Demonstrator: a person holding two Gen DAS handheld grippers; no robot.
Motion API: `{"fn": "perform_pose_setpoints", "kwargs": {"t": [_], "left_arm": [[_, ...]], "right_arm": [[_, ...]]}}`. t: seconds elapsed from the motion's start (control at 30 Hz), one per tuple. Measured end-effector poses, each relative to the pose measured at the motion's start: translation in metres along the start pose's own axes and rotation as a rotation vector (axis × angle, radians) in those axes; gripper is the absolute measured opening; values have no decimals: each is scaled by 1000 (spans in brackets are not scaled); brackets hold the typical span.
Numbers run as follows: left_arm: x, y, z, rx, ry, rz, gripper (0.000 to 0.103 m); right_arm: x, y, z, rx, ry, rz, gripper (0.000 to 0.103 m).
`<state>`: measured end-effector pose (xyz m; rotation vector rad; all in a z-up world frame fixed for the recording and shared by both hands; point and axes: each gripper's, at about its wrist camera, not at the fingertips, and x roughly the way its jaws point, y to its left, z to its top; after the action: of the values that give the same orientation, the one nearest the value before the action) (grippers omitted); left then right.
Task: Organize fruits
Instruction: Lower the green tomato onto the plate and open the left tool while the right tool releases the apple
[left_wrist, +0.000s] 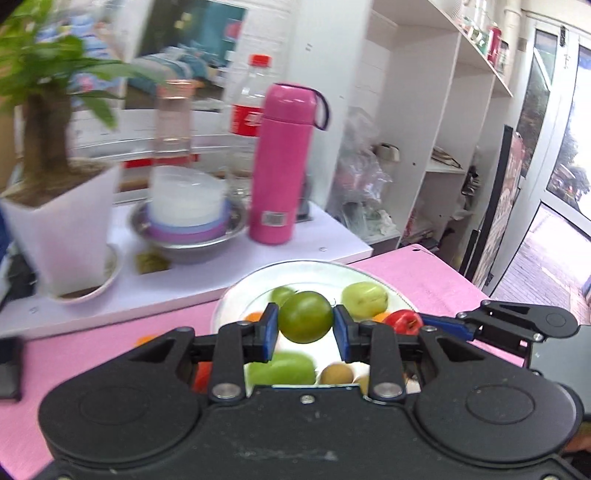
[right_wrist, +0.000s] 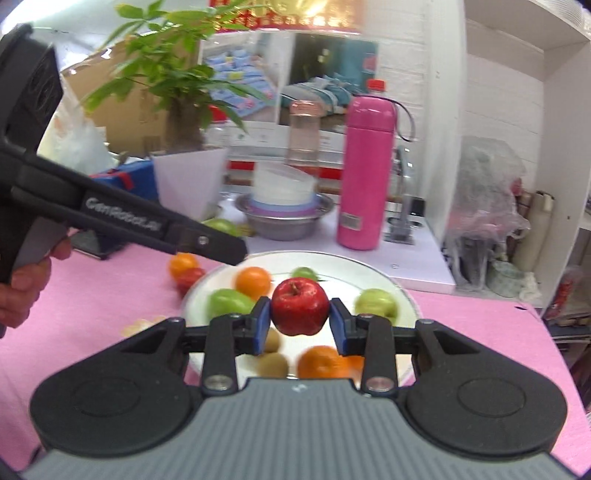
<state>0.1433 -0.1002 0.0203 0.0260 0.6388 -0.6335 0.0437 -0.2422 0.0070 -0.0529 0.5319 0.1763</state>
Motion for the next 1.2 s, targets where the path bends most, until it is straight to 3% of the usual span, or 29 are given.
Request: {"fn": "perform_pose_setpoints", "kwargs": {"t": [0.27,0.77,0.87,0.93,1.1,1.17,1.2], "left_arm": [[50,-7,9,-31,58,-5,31],[74,-4,7,0,103,33,32],[68,-4,6,-1,90,35,47],[61,-5,7,1,64,40,62],[36,-8,8,3,7,52,80],[27,-10,6,5,-6,55,81],[22,-10,4,5,-8,59,88]], "right_arm": [[31,-11,0,-56,46,-18,34],[60,-6,4,-100,130,-19,34],[58,-6,3,-103,123,-16,42],[54,-6,3,-96,113,-8,48],[39,-2,1,-97,60,-4,65],[32,1,1,-92,39,-4,78],[28,3,1,-91,28,-6,86]]}}
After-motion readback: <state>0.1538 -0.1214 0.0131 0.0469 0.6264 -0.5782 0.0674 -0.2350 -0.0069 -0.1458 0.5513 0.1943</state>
